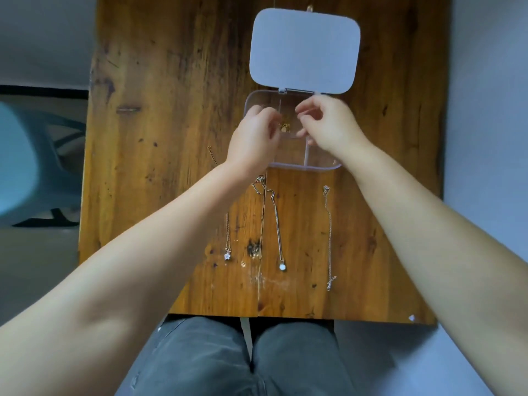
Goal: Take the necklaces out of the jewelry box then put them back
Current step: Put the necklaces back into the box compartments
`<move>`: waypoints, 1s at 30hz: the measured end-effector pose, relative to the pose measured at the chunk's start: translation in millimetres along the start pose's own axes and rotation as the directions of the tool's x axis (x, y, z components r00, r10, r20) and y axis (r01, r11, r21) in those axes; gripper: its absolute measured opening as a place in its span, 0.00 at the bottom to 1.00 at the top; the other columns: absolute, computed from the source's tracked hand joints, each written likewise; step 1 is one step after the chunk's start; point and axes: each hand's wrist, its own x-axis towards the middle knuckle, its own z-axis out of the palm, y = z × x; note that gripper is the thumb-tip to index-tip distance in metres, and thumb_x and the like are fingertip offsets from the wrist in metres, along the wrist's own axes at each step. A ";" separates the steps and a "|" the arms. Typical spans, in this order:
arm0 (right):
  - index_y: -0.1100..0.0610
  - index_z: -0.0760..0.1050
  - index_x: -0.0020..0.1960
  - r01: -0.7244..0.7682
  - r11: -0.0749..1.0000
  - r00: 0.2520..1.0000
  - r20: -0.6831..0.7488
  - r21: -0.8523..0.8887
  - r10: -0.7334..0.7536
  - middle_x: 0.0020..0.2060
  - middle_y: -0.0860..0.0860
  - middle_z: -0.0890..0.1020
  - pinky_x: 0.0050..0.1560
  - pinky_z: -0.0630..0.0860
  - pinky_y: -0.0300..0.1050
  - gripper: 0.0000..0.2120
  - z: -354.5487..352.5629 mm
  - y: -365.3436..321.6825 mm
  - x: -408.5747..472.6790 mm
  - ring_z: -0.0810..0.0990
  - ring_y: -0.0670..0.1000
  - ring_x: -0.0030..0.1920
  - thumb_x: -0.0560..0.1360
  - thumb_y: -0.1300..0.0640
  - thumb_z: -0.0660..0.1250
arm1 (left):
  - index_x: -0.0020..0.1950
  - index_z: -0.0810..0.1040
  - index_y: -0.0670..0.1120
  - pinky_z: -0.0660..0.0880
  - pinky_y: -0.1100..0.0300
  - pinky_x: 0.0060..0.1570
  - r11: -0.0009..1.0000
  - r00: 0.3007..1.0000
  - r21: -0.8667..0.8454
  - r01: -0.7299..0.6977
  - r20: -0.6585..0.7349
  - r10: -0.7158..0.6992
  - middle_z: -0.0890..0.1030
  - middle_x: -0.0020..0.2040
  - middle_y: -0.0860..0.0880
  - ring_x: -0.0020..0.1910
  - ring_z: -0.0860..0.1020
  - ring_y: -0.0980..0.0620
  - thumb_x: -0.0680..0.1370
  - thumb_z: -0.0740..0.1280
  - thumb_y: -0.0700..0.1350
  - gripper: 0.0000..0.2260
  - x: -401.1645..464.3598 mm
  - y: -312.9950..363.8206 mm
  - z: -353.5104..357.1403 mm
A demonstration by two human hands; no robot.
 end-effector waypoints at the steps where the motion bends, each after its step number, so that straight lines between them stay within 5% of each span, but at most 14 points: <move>1: 0.56 0.76 0.56 0.023 1.000 1.000 -0.001 0.006 -0.023 0.46 0.50 0.81 0.35 0.78 0.38 0.09 1.7 2.5 -17.2 0.81 0.44 0.37 0.78 0.61 0.60 | 0.52 0.78 0.41 0.75 0.55 0.44 0.996 0.996 0.027 -0.084 0.018 0.084 0.79 0.48 0.42 0.46 0.77 0.45 0.77 0.61 0.39 0.08 -10.6 -5.8 -3.8; 4: 0.54 0.77 0.51 -0.003 0.999 0.994 0.107 -0.037 0.007 0.41 0.48 0.81 0.37 0.74 0.37 0.07 23.4 21.8 -83.7 0.79 0.45 0.35 0.77 0.60 0.60 | 0.46 0.78 0.40 0.77 0.50 0.37 0.918 0.922 0.139 -0.371 0.171 0.347 0.81 0.40 0.42 0.39 0.78 0.41 0.75 0.58 0.41 0.10 -50.8 -22.7 -2.9; 7: 0.54 0.75 0.58 -0.152 0.965 0.962 0.190 -0.216 0.194 0.51 0.48 0.79 0.43 0.73 0.39 0.11 63.6 52.1 -149.7 0.76 0.46 0.44 0.78 0.54 0.62 | 0.50 0.79 0.39 0.78 0.49 0.35 0.812 0.836 0.250 -0.527 0.326 0.442 0.81 0.45 0.41 0.42 0.79 0.40 0.75 0.60 0.39 0.11 -77.7 -37.0 11.9; 9: 0.53 0.71 0.63 -0.248 0.923 0.943 0.146 -0.293 0.300 0.58 0.49 0.76 0.47 0.74 0.41 0.16 88.0 66.4 -182.8 0.76 0.48 0.52 0.77 0.48 0.62 | 0.56 0.78 0.39 0.78 0.50 0.40 0.772 0.828 0.334 -0.541 0.373 0.419 0.80 0.52 0.41 0.48 0.79 0.40 0.73 0.67 0.38 0.12 -82.1 -45.5 22.7; 12: 0.53 0.70 0.62 -0.261 0.874 0.956 0.020 -0.409 0.294 0.57 0.50 0.76 0.54 0.72 0.46 0.18 117.8 75.6 -212.6 0.73 0.51 0.58 0.76 0.45 0.63 | 0.52 0.78 0.42 0.75 0.50 0.41 0.731 0.815 0.392 -0.559 0.424 0.396 0.79 0.52 0.43 0.49 0.77 0.41 0.70 0.71 0.37 0.11 -76.9 -52.9 26.1; 19: 0.57 0.77 0.48 -0.279 0.875 0.948 -0.262 -0.396 0.184 0.44 0.52 0.80 0.46 0.69 0.46 0.07 150.6 73.9 -215.7 0.78 0.55 0.46 0.76 0.53 0.65 | 0.50 0.77 0.36 0.72 0.46 0.46 0.659 0.712 0.325 -0.678 0.513 0.480 0.77 0.49 0.38 0.49 0.74 0.38 0.77 0.63 0.37 0.06 -67.2 -55.9 21.5; 25: 0.56 0.71 0.62 -0.353 0.885 0.914 -0.312 -0.304 0.258 0.56 0.53 0.78 0.57 0.70 0.48 0.18 156.7 59.2 -201.4 0.75 0.53 0.57 0.76 0.47 0.64 | 0.51 0.74 0.37 0.71 0.48 0.48 0.692 0.682 0.229 -0.684 0.540 0.494 0.77 0.48 0.39 0.49 0.73 0.39 0.78 0.59 0.38 0.06 -66.7 -56.2 12.3; 30: 0.58 0.74 0.57 -0.315 0.872 0.934 -0.285 -0.374 0.216 0.55 0.55 0.78 0.59 0.70 0.49 0.11 157.7 54.7 -183.7 0.75 0.54 0.56 0.79 0.54 0.60 | 0.57 0.72 0.38 0.71 0.50 0.48 0.634 0.726 0.398 -0.663 0.548 0.415 0.76 0.52 0.39 0.51 0.73 0.40 0.76 0.62 0.34 0.10 -67.6 -56.0 10.7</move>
